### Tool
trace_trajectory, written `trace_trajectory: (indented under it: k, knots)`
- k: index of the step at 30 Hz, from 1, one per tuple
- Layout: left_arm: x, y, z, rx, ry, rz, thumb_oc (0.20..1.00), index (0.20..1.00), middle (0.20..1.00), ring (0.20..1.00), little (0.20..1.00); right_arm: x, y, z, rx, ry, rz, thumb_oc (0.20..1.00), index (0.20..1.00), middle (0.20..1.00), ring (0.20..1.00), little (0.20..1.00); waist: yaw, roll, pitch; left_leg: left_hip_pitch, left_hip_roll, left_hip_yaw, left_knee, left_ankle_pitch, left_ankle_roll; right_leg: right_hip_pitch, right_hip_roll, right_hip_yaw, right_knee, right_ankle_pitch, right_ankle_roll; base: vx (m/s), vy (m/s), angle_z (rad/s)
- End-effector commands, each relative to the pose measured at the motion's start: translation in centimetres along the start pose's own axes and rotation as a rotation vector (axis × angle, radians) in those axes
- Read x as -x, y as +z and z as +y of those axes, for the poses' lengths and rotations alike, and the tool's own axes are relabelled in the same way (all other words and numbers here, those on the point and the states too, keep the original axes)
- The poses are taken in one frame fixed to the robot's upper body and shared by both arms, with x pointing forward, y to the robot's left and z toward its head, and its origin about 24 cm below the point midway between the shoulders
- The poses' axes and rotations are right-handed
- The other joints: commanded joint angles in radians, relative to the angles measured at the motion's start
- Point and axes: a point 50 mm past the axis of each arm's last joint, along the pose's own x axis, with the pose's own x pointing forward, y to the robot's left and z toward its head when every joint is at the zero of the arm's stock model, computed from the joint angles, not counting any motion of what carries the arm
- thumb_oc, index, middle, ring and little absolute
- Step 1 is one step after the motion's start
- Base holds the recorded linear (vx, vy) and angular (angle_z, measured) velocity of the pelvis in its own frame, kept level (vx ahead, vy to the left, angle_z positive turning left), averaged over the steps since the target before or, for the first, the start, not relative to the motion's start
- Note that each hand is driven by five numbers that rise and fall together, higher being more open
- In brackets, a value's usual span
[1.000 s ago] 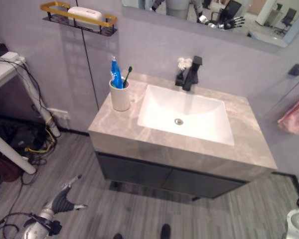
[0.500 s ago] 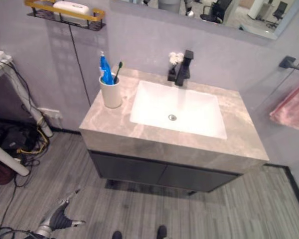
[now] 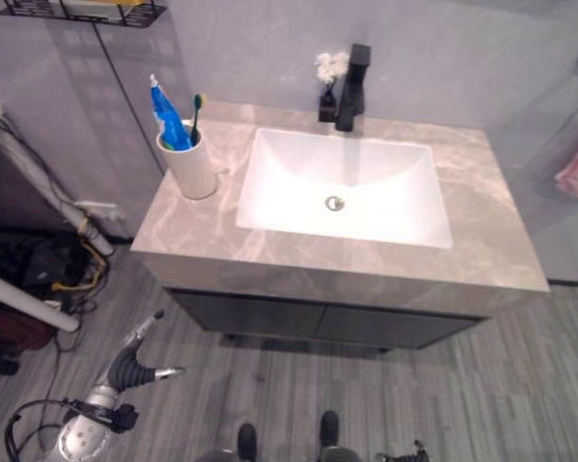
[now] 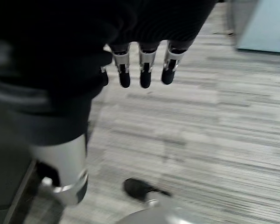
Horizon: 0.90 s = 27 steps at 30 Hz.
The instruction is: Put brush and paste in cup on sink, flatten towel.
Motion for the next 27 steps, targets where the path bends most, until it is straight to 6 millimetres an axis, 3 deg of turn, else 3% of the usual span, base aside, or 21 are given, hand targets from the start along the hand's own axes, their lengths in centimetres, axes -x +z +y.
trace_trajectory:
  k: [1, 3, 6, 7, 9, 10, 13, 14, 17, 19, 20, 24, 27]
  knots:
    - [-0.9, 2.3, 0.6, 0.068, 0.054, -0.107, 1.0, 1.0, 1.0, 1.0, 1.0, -0.5, 0.9, -1.1, 0.059, -0.011, -0.042, 1.0, 1.0, 1.0, 1.0, 1.0, 0.003, -0.012, -0.016, 0.003, -0.057, -0.017, 0.116, -0.119, 0.027, -0.137, 0.055, 0.001, 0.122, 0.048, -0.029, 0.18, -0.124, 0.31]
    - [-1.4, 2.7, 0.3, 0.091, 0.059, -0.122, 1.0, 1.0, 1.0, 1.0, 1.0, -0.6, 1.1, -1.6, 0.073, -0.021, -0.051, 1.0, 1.0, 1.0, 1.0, 1.0, -0.001, -0.008, -0.011, -0.015, -0.054, -0.033, 0.182, -0.143, 0.012, -0.118, 0.061, -0.007, 0.122, 0.03, -0.04, 0.21, -0.179, 0.43]
    - [-2.4, 3.8, 0.0, 0.117, 0.063, -0.161, 1.0, 1.0, 1.0, 1.0, 1.0, -0.9, 0.9, -2.8, 0.041, -0.053, -0.04, 1.0, 1.0, 1.0, 1.0, 1.0, 0.009, -0.009, 0.011, -0.11, -0.029, -0.047, 0.435, -0.067, -0.049, -0.058, 0.072, -0.021, 0.101, 0.006, -0.07, 0.2, -0.23, 0.41]
    - [-3.0, 4.4, 0.1, 0.123, 0.072, -0.185, 1.0, 1.0, 1.0, 1.0, 1.0, -0.9, 0.6, -3.5, 0.02, -0.073, -0.028, 1.0, 1.0, 1.0, 1.0, 1.0, 0.017, -0.011, 0.038, -0.195, -0.024, -0.069, 0.575, -0.003, -0.077, -0.037, 0.07, -0.032, 0.098, -0.005, -0.089, 0.06, -0.147, 0.63]
    - [-3.2, 4.6, 0.2, 0.121, 0.077, -0.191, 1.0, 1.0, 1.0, 1.0, 1.0, -0.9, 0.1, -3.9, 0.01, -0.084, -0.007, 1.0, 1.0, 1.0, 1.0, 1.0, 0.016, -0.014, 0.049, -0.247, -0.005, -0.05, 0.613, 0.009, -0.077, -0.025, 0.065, -0.05, 0.097, -0.021, -0.097, 0.08, -0.128, 0.29]
    - [-3.4, 4.9, 0.2, 0.12, 0.082, -0.2, 1.0, 1.0, 1.0, 1.0, 1.0, -0.8, -0.5, -4.0, 0.007, -0.094, 0.013, 1.0, 1.0, 1.0, 1.0, 1.0, 0.012, -0.014, 0.049, -0.277, 0.027, -0.018, 0.573, 0.006, -0.07, -0.017, 0.057, -0.064, 0.093, -0.029, -0.094, 0.08, -0.078, 0.1]
    - [-3.6, 4.9, 0.2, 0.122, 0.091, -0.196, 1.0, 1.0, 1.0, 1.0, 1.0, -0.7, -1.0, -4.1, 0.004, -0.1, 0.036, 1.0, 1.0, 1.0, 1.0, 1.0, 0.013, -0.016, 0.043, -0.291, 0.045, 0.003, 0.494, -0.005, -0.061, -0.011, 0.05, -0.071, 0.089, -0.036, -0.086, 0.11, 0.036, 0.25]
    - [-3.5, 4.7, 0.4, 0.116, 0.113, -0.19, 1.0, 1.0, 1.0, 1.0, 1.0, -0.7, -1.6, -4.2, 0.005, -0.108, 0.064, 1.0, 1.0, 1.0, 1.0, 1.0, 0.019, -0.006, 0.035, -0.281, 0.061, -0.012, 0.327, -0.004, -0.054, -0.001, 0.054, -0.065, 0.081, -0.041, -0.072, 0.18, 0.114, -0.01]
    - [-3.4, 4.9, 0.8, 0.124, 0.141, -0.199, 1.0, 1.0, 1.0, 1.0, 1.0, -0.6, -1.8, -4.4, 0.008, -0.117, 0.075, 1.0, 1.0, 1.0, 1.0, 1.0, 0.026, 0.019, 0.025, -0.268, 0.103, -0.04, 0.127, 0.13, -0.089, 0.013, 0.06, -0.053, 0.079, -0.061, -0.067, 0.2, 0.163, -0.03]
    - [-3.5, 4.8, 0.8, 0.126, 0.144, -0.194, 1.0, 1.0, 1.0, 1.0, 1.0, -0.6, -1.9, -4.3, 0.015, -0.113, 0.075, 1.0, 1.0, 1.0, 1.0, 1.0, 0.029, 0.025, 0.026, -0.269, 0.115, -0.046, 0.098, 0.16, -0.096, 0.02, 0.058, -0.051, 0.085, -0.071, -0.067, 0.17, 0.157, -0.19]
    - [-3.3, 5.1, 0.9, 0.142, 0.133, -0.211, 1.0, 1.0, 1.0, 1.0, 1.0, -0.8, -1.3, -4.0, 0.03, -0.095, 0.059, 1.0, 1.0, 1.0, 1.0, 1.0, 0.035, 0.028, 0.004, -0.229, 0.098, -0.049, 0.102, 0.112, -0.081, 0.038, 0.039, -0.038, 0.101, -0.092, -0.052, 0.18, 0.171, -0.31]
    - [-3.2, 5.4, 1.2, 0.135, 0.126, -0.231, 1.0, 1.0, 1.0, 1.0, 1.0, -0.9, -0.6, -4.0, 0.032, -0.091, 0.04, 1.0, 1.0, 1.0, 1.0, 1.0, 0.041, 0.026, -0.003, -0.215, 0.072, -0.047, 0.121, 0.088, -0.067, 0.048, 0.013, -0.018, 0.105, -0.085, -0.042, 0.14, 0.176, -0.4]
    - [-2.9, 5.6, 2.1, 0.11, 0.116, -0.252, 1.0, 1.0, 1.0, 1.0, 1.0, -1.1, 0.9, -3.3, 0.043, -0.06, -0.008, 1.0, 1.0, 1.0, 1.0, 1.0, 0.051, 0.015, -0.027, -0.194, 0.031, -0.022, 0.136, 0.035, -0.032, 0.058, -0.041, 0.008, 0.108, -0.061, -0.006, 0.16, 0.243, -0.12]
